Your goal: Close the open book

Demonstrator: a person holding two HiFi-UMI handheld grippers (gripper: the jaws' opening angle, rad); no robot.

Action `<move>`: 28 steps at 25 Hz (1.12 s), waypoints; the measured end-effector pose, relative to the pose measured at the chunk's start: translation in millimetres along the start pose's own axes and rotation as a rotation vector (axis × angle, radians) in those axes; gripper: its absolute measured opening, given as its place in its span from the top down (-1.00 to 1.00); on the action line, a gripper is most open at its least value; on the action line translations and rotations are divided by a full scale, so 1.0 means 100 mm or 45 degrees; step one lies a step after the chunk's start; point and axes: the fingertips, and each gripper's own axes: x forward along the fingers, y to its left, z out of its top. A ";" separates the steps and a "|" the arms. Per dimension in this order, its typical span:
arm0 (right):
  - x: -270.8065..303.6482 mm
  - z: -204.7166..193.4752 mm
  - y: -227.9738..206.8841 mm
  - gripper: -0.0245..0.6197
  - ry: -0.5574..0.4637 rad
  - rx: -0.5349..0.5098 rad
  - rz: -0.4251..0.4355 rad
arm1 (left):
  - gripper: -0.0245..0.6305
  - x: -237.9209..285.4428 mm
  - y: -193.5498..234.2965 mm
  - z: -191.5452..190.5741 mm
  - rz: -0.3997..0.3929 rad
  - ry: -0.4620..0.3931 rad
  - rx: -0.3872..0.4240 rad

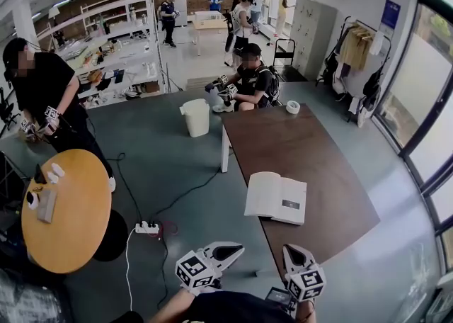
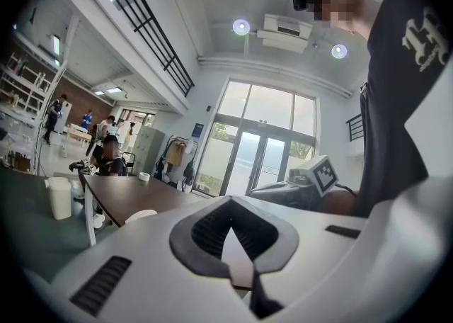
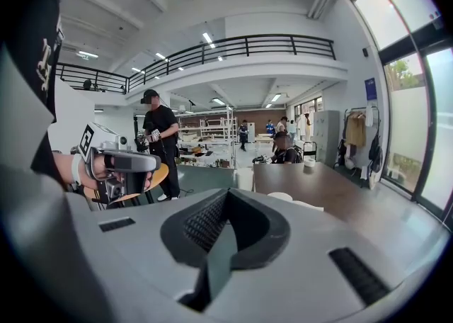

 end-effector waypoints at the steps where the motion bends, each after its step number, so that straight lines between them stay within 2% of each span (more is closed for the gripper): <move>1: 0.06 0.02 0.01 0.96 -0.001 -0.004 0.001 | 0.91 -0.03 0.05 0.01 0.003 -0.001 0.000; 13: 0.47 0.10 0.24 0.96 0.020 -0.010 0.034 | 0.91 -0.31 0.46 0.06 0.038 -0.003 0.003; 20: 0.60 0.12 0.19 0.96 0.038 -0.007 0.058 | 0.91 -0.30 0.53 0.03 0.059 0.006 -0.030; 28: 0.99 0.32 0.13 0.96 0.018 -0.019 0.113 | 0.91 -0.26 0.84 0.10 0.111 0.011 -0.047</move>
